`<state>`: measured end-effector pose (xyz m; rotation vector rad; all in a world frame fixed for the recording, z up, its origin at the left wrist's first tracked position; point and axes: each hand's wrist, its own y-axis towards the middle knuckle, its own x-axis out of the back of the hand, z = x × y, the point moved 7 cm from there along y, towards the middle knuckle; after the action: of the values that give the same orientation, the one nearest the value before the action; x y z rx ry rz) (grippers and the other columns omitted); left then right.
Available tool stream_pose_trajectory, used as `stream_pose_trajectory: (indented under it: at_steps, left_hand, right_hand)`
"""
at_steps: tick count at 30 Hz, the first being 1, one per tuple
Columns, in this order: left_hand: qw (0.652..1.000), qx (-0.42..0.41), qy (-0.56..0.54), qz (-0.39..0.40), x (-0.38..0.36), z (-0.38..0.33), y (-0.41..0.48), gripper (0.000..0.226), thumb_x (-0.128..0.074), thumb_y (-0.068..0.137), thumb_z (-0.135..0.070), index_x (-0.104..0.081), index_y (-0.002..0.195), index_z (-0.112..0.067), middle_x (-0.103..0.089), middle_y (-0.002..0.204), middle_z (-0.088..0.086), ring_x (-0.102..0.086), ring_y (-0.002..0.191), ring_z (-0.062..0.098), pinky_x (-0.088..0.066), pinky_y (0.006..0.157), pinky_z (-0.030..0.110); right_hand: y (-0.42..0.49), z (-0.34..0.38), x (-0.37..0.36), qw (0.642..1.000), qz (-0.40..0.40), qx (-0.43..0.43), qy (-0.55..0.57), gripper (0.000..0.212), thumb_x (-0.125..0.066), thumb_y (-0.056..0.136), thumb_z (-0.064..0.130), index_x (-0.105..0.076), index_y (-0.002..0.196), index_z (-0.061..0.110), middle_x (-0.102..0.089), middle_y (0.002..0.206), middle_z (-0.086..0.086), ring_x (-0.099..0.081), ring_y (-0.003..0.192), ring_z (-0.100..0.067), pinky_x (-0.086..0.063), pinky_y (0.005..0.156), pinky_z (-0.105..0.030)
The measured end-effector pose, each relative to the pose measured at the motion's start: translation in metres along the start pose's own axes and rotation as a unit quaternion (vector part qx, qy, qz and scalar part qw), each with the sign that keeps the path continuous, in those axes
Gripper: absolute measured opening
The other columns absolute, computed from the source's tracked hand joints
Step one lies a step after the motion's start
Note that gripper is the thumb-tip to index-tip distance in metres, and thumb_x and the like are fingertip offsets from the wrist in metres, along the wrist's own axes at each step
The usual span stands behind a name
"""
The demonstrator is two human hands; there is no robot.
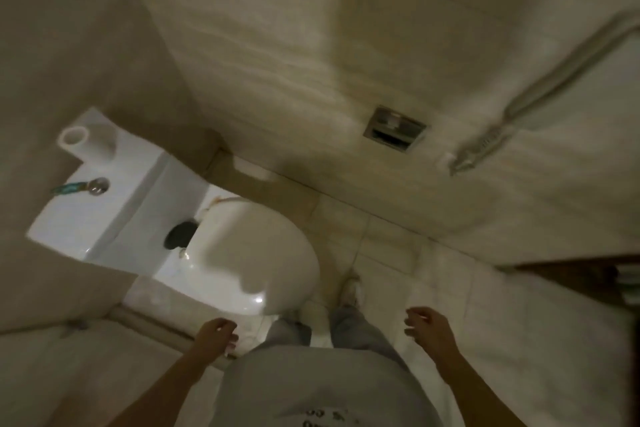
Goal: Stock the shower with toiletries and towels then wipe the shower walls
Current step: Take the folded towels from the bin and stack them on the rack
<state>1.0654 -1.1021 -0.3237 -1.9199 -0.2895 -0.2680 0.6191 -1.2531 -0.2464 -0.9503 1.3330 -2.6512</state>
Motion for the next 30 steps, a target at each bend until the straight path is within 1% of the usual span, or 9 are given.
stream_pose_trajectory:
  at_steps: [2,4,8,11,14,19,22,27,30]
  left_hand:
    - [0.999,-0.005,0.051,0.016,-0.008,-0.005,0.000,0.020,-0.055,0.099,-0.004,-0.063,0.106,0.013,-0.066,0.078,0.020,-0.059,0.062,0.025,-0.047,0.049,0.025]
    - [0.995,-0.012,0.094,0.039,-0.019,-0.018,0.000,0.020,-0.055,0.099,-0.006,-0.062,0.107,0.012,-0.065,0.080,0.020,-0.057,0.061,0.024,-0.045,0.045,0.022]
    - [0.975,-0.058,0.203,0.068,-0.044,-0.056,0.002,0.019,-0.058,0.099,-0.016,-0.066,0.107,0.000,-0.072,0.088,0.016,-0.065,0.070,0.024,-0.045,0.059,0.026]
    - [0.947,-0.110,0.291,0.084,-0.073,-0.096,-0.007,0.017,-0.058,0.099,-0.019,-0.068,0.105,-0.006,-0.074,0.088,0.011,-0.068,0.072,0.022,-0.048,0.064,0.027]
    - [0.919,-0.136,0.354,0.106,-0.110,-0.134,-0.011,0.018,-0.058,0.099,-0.023,-0.068,0.108,-0.011,-0.074,0.091,0.008,-0.069,0.076,0.020,-0.050,0.070,0.030]
    - [0.910,-0.165,0.367,0.105,-0.179,-0.200,-0.033,0.020,-0.056,0.101,-0.023,-0.067,0.113,-0.011,-0.073,0.098,0.010,-0.070,0.085,0.024,-0.051,0.073,0.033]
    - [0.914,-0.182,0.341,0.124,-0.238,-0.237,-0.057,0.016,-0.056,0.101,-0.020,-0.067,0.108,-0.011,-0.073,0.099,0.013,-0.068,0.087,0.027,-0.050,0.070,0.031]
    - [0.906,-0.190,0.346,0.154,-0.330,-0.277,-0.071,0.014,-0.057,0.101,-0.023,-0.066,0.106,-0.014,-0.074,0.101,0.011,-0.069,0.094,0.027,-0.050,0.075,0.034]
    - [0.886,-0.192,0.386,0.168,-0.375,-0.296,-0.074,0.015,-0.055,0.102,-0.023,-0.066,0.107,-0.014,-0.074,0.102,0.012,-0.070,0.095,0.027,-0.052,0.076,0.035]
  right_hand:
    - [-0.011,-0.046,0.011,0.999,-0.012,-0.036,0.012,0.016,-0.061,0.097,0.012,-0.068,0.110,0.006,-0.071,0.101,-0.012,-0.072,0.084,-0.028,-0.058,0.084,-0.044]
    - [-0.022,-0.084,0.021,0.997,-0.024,-0.062,0.036,0.016,-0.060,0.097,0.013,-0.068,0.110,0.008,-0.070,0.104,-0.011,-0.072,0.084,-0.027,-0.057,0.083,-0.042]
    - [-0.041,-0.151,0.034,0.981,-0.059,-0.125,0.137,0.014,-0.061,0.097,0.014,-0.068,0.109,0.011,-0.071,0.102,-0.011,-0.073,0.083,-0.026,-0.056,0.084,-0.044]
    - [-0.051,-0.187,0.031,0.965,-0.063,-0.163,0.197,0.014,-0.060,0.097,0.011,-0.068,0.109,0.009,-0.071,0.100,-0.013,-0.071,0.082,-0.026,-0.053,0.071,-0.033]
    - [-0.056,-0.210,0.024,0.943,-0.061,-0.194,0.262,0.012,-0.059,0.098,0.013,-0.067,0.106,0.010,-0.072,0.098,-0.014,-0.070,0.083,-0.028,-0.053,0.071,-0.033]
    - [-0.045,-0.236,0.031,0.932,-0.034,-0.202,0.299,0.016,-0.062,0.096,0.014,-0.067,0.109,0.007,-0.073,0.093,-0.012,-0.070,0.077,-0.026,-0.053,0.072,-0.034]
    - [-0.028,-0.250,0.065,0.930,-0.030,-0.196,0.310,0.015,-0.061,0.097,0.012,-0.066,0.109,0.005,-0.070,0.093,-0.012,-0.067,0.075,-0.023,-0.052,0.067,-0.028]
    - [-0.005,-0.278,0.160,0.904,-0.113,-0.188,0.368,0.014,-0.059,0.098,0.008,-0.066,0.109,0.005,-0.069,0.094,-0.013,-0.065,0.076,-0.023,-0.045,0.061,-0.026]
    - [0.001,-0.300,0.211,0.876,-0.174,-0.187,0.410,0.014,-0.059,0.098,0.011,-0.068,0.109,0.010,-0.072,0.099,-0.013,-0.069,0.081,-0.024,-0.047,0.066,-0.025]
